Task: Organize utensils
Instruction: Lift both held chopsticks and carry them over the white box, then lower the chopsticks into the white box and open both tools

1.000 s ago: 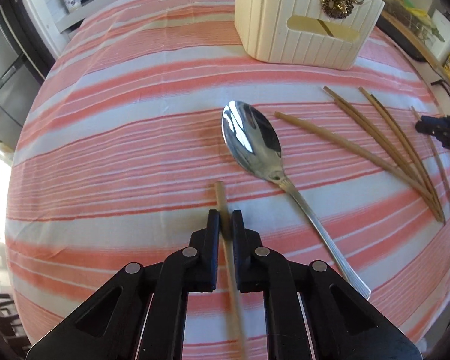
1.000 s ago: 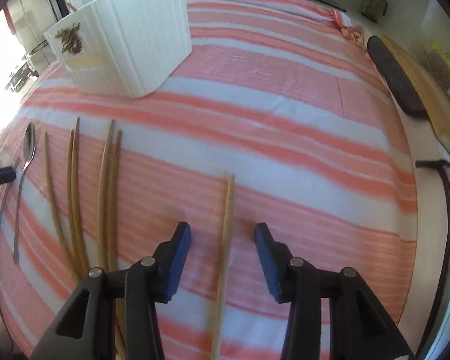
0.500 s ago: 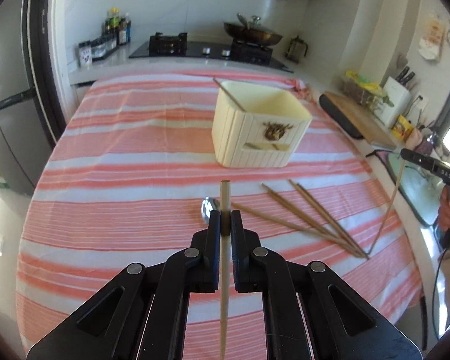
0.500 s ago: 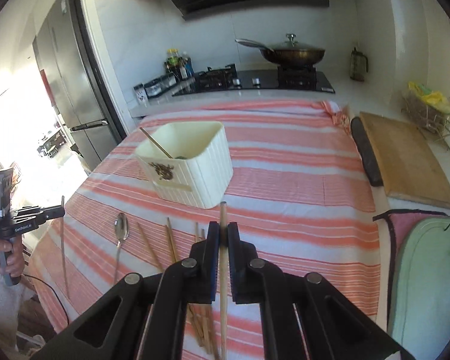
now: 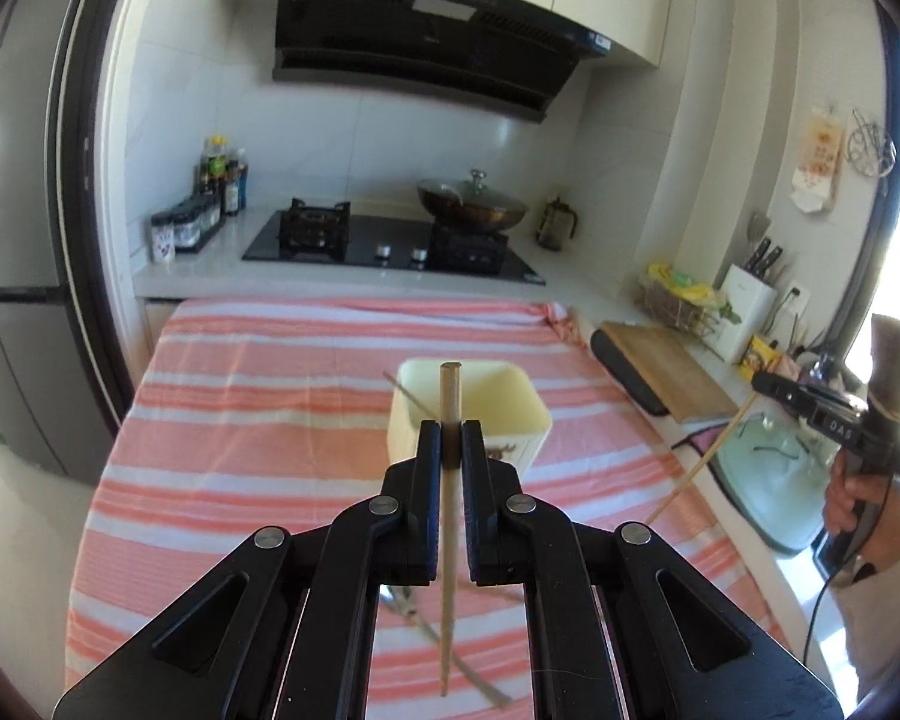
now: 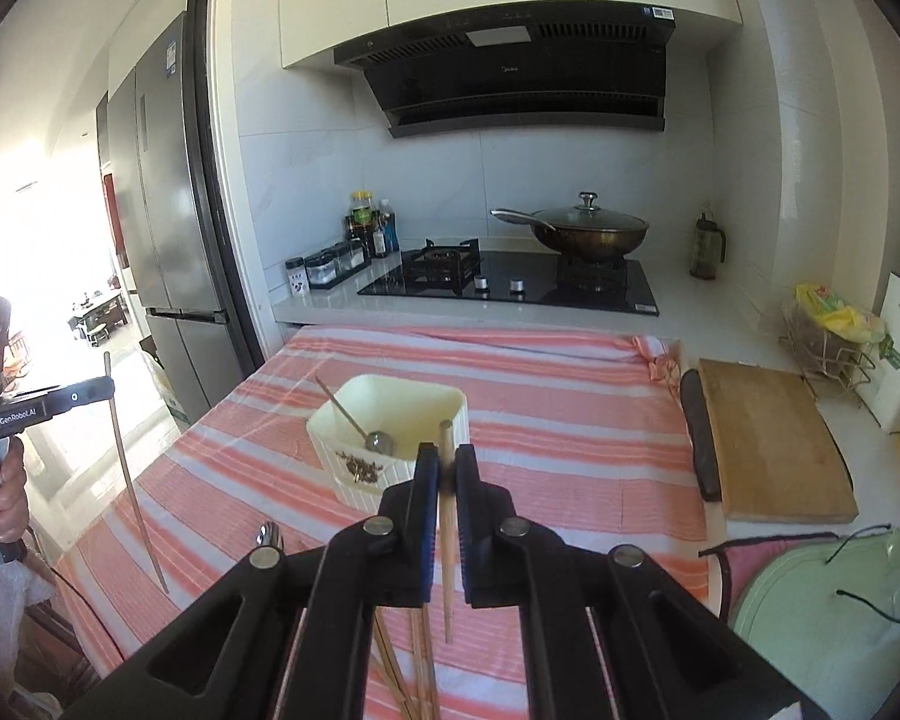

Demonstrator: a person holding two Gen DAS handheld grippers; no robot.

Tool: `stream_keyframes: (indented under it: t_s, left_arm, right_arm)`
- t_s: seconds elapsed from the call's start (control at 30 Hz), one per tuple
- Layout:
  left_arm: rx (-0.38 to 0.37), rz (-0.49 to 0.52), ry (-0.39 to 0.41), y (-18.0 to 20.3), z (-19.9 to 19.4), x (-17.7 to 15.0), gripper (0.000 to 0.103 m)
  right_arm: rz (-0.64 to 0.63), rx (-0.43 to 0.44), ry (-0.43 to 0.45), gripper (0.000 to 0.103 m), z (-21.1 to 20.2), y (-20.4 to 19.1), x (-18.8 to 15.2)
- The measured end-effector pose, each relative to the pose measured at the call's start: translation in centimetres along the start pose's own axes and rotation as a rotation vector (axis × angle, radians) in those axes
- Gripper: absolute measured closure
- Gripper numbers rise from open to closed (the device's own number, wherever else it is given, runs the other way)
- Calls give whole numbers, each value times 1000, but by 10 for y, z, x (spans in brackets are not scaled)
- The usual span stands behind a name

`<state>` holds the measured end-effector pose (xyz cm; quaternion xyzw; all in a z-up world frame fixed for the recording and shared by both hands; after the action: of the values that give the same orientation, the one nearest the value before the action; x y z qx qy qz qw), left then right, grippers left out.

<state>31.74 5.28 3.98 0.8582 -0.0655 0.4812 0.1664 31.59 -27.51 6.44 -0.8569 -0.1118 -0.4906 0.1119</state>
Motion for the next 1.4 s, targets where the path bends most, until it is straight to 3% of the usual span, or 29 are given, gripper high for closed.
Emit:
stream_keyframes:
  t_s: [0.23, 0.33, 0.43, 0.57, 0.87, 0.93, 1.0, 1.03, 1.07, 1.13, 1.23, 1.3, 1.4]
  left_arm:
    - [43, -2, 191, 16, 32, 87, 98]
    - [76, -35, 256, 16, 59, 106, 98]
    - [97, -85, 267, 10, 96, 109, 98]
    - [103, -143, 174, -1, 153, 93, 99]
    - [92, -115, -159, -6, 241, 38, 97]
    - [81, -122, -186, -8, 239, 30, 86]
    - [70, -108, -182, -5, 228, 25, 51]
    - [71, -90, -176, -4, 217, 20, 44]
    - [67, -65, -174, -2, 207, 15, 37]
    - [45, 0, -188, 2, 180, -2, 33]
    - [42, 79, -227, 4, 136, -45, 16]
    - [55, 128, -293, 5, 107, -85, 16]
    - [142, 198, -385, 4, 66, -141, 16]
  right_arm:
    - [-49, -2, 128, 97, 18, -19, 78]
    - [-74, -1, 184, 97, 33, -30, 101]
    - [-92, 10, 219, 97, 57, -36, 109]
    - [-82, 36, 173, 97, 107, -36, 101]
    - [23, 122, -287, 94, 241, -30, 45]
    - [38, 119, -298, 93, 250, -30, 37]
    - [55, 131, -272, 77, 245, -31, 34]
    - [58, 130, -248, 61, 237, -31, 33]
    - [51, 120, -218, 55, 226, -32, 32]
    - [7, 100, -159, 54, 200, -35, 25]
    - [-52, 57, -108, 42, 153, -37, -7]
    - [-70, 24, -112, 40, 124, -34, -44]
    - [-95, -48, -163, 40, 87, -24, -111]
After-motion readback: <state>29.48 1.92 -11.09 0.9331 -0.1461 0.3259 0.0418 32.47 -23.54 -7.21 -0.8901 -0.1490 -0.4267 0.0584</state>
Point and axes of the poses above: each gripper's, at about its wrist camera, not at the fingertips, and z roughly the way its jaws point, y to its right, x to its top, the point moved 3 cm from there along z, roughly the way its jaws point, and after that the axes turned 1 degree about y, right-handed, at the moved point
